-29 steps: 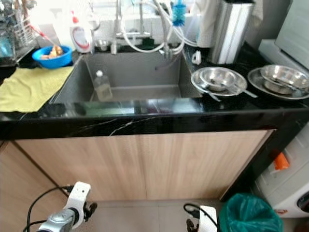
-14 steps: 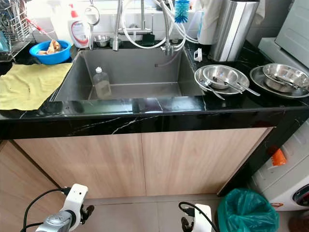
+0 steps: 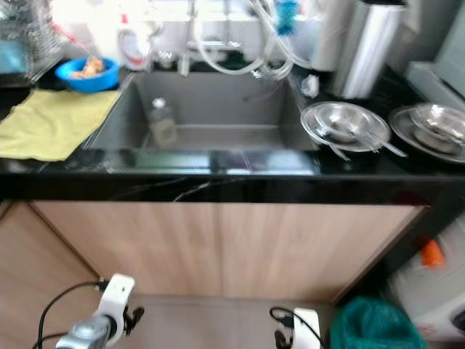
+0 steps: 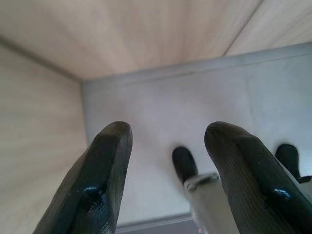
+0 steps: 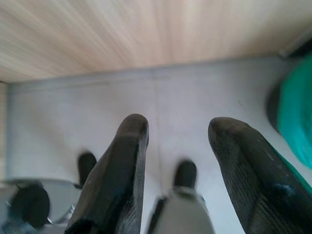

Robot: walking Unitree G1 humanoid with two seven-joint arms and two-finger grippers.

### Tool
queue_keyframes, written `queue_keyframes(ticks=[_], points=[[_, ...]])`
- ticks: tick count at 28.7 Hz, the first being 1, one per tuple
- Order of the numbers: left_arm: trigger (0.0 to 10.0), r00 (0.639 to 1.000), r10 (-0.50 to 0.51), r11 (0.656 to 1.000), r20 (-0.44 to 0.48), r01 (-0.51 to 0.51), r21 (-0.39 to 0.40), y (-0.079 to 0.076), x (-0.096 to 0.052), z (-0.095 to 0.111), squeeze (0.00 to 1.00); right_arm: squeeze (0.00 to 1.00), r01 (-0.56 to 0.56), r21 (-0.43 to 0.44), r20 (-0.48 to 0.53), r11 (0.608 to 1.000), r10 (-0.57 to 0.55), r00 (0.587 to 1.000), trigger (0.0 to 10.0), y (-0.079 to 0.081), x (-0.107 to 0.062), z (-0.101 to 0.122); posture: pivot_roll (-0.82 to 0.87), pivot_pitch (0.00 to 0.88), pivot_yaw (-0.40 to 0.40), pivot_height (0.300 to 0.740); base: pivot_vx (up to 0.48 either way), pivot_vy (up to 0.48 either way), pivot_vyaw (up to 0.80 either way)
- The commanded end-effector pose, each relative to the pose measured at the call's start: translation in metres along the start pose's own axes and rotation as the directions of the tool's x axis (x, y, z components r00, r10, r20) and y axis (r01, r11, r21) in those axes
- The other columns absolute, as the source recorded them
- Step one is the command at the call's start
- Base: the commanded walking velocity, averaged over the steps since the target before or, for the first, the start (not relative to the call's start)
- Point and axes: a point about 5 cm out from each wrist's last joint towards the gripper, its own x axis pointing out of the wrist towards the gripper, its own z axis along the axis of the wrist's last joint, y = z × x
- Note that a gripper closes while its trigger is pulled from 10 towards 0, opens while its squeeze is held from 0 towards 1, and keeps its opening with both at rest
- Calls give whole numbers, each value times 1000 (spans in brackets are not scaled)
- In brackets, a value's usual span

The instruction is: Kitchen organization

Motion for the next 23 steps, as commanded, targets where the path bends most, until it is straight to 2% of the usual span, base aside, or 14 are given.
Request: queue_keyframes(ticks=[1, 14, 23], points=[[10000, 1000, -7, 1000, 1, 7, 24, 0, 1, 2, 0, 0, 5, 7, -10, 1000, -5, 1000, 10000, 0, 0, -2, 46, 0, 8, 740, 251, 0, 0], [10000, 1000, -14, 999, 11, 14, 32, -2, 2, 6, 0, 0, 2, 5, -10, 1000, -2, 1000, 10000, 0, -1, -3, 42, 0, 8, 740, 254, 0, 0], [10000, 1000, -23, 999, 3, 23, 29, -5, 1, 2, 0, 0, -2, 6, -11, 1000, 2, 1000, 10000, 0, -1, -3, 39, 0, 6, 740, 0, 0, 0]])
